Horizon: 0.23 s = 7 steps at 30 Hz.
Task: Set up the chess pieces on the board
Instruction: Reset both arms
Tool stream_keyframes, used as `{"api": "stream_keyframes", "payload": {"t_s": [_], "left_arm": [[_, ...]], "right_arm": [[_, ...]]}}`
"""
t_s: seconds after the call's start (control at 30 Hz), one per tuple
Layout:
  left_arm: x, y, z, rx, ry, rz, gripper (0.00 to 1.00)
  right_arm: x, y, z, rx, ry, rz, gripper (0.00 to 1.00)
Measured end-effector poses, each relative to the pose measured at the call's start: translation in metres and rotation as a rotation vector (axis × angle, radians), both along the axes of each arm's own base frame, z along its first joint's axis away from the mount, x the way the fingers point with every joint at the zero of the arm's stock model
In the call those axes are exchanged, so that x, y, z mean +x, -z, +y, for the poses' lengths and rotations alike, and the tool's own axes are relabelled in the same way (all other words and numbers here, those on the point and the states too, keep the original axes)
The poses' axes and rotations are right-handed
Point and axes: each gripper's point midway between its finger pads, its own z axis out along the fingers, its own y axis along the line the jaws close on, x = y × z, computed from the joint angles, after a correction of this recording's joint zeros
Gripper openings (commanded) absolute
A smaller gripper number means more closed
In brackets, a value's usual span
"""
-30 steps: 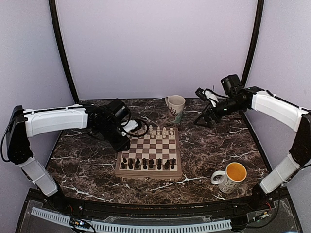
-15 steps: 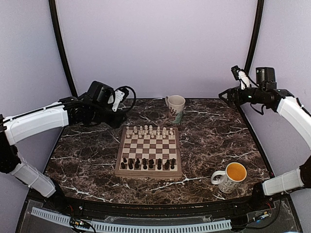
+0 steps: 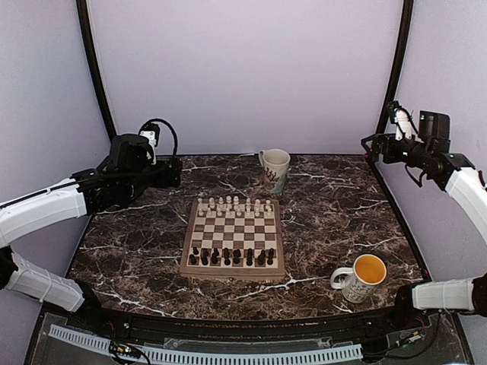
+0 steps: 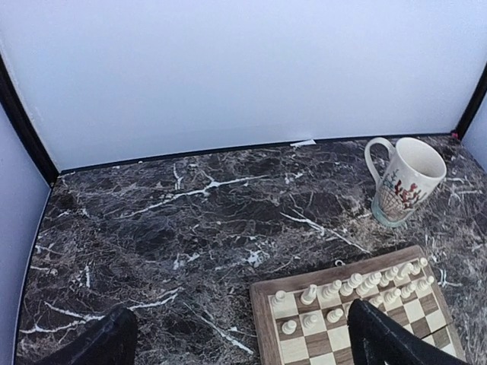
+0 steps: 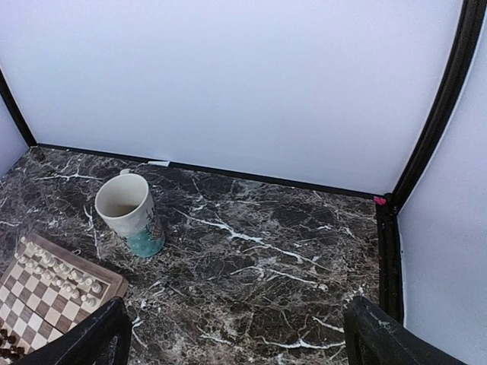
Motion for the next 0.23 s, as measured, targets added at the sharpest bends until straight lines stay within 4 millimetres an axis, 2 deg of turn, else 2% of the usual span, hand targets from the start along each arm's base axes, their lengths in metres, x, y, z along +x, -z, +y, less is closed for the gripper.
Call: {"api": "stream_keyframes", "payload": {"t_s": [0.1, 0.23], "left_arm": [[0.001, -0.005, 0.008, -0.025, -0.053, -0.015, 0.99], [0.0, -0.012, 0.016, -0.027, -0.092, -0.041, 0.99]], "right_arm": [[-0.004, -0.002, -0.009, 0.013, 0.023, -0.017, 0.97], [-0.007, 0.001, -0.011, 0.026, 0.013, -0.023, 0.97]]}}
